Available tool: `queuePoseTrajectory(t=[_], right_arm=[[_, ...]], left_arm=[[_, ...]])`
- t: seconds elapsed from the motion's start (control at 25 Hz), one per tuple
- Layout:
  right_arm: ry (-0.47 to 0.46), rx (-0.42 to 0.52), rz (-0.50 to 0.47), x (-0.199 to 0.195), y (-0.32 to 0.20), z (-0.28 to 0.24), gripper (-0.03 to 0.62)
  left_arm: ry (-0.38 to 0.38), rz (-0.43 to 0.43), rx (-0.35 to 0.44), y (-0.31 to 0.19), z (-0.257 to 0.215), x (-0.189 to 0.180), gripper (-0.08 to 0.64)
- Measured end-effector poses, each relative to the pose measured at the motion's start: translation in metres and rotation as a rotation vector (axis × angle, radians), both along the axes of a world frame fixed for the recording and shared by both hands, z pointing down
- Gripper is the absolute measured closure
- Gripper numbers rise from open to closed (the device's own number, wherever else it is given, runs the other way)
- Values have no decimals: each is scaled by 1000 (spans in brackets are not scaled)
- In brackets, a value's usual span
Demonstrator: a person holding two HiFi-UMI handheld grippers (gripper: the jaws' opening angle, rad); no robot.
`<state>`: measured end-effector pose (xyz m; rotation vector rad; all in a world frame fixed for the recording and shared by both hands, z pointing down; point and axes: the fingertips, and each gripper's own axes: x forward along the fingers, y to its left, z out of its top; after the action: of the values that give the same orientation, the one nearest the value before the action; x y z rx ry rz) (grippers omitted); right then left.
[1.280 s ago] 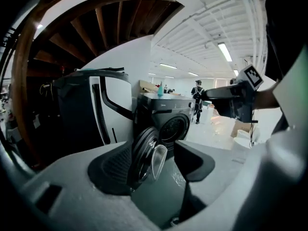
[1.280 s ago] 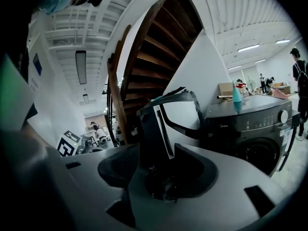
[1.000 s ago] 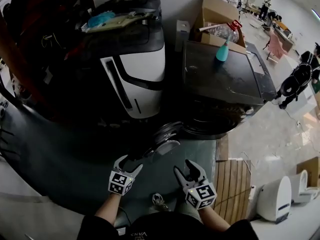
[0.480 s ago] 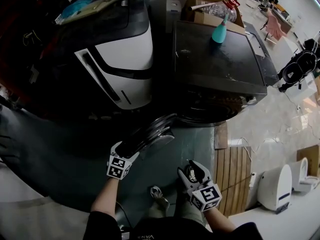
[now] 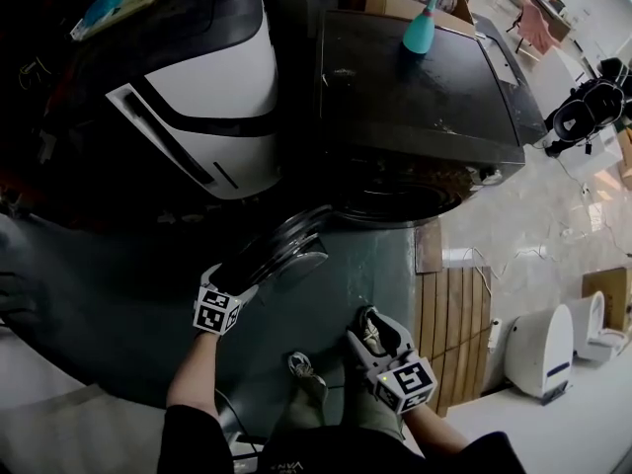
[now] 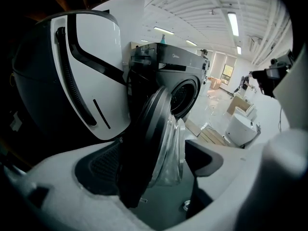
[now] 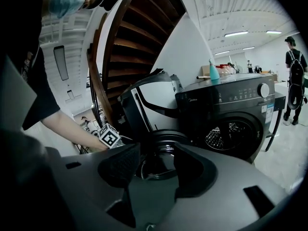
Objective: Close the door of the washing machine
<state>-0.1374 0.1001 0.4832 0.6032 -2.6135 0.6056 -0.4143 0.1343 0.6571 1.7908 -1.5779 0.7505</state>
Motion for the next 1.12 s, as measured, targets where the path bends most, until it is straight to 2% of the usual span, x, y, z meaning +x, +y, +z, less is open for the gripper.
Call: queuePoseTrajectory(t=[0.24, 0.48, 0.72, 1.12], right_arm=[[10, -21, 27, 19, -2, 9, 399], [-10, -31, 59, 32, 2, 14, 402], [-47, -56, 107, 43, 8, 16, 403], [-56, -42, 225, 90, 6, 20, 405]], left_arm=[[35, -37, -13, 2, -3, 6, 140], [101, -63, -2, 12, -6, 35, 146], [214, -53, 18, 27, -12, 86, 157], [360, 42, 22, 33, -16, 180, 201]])
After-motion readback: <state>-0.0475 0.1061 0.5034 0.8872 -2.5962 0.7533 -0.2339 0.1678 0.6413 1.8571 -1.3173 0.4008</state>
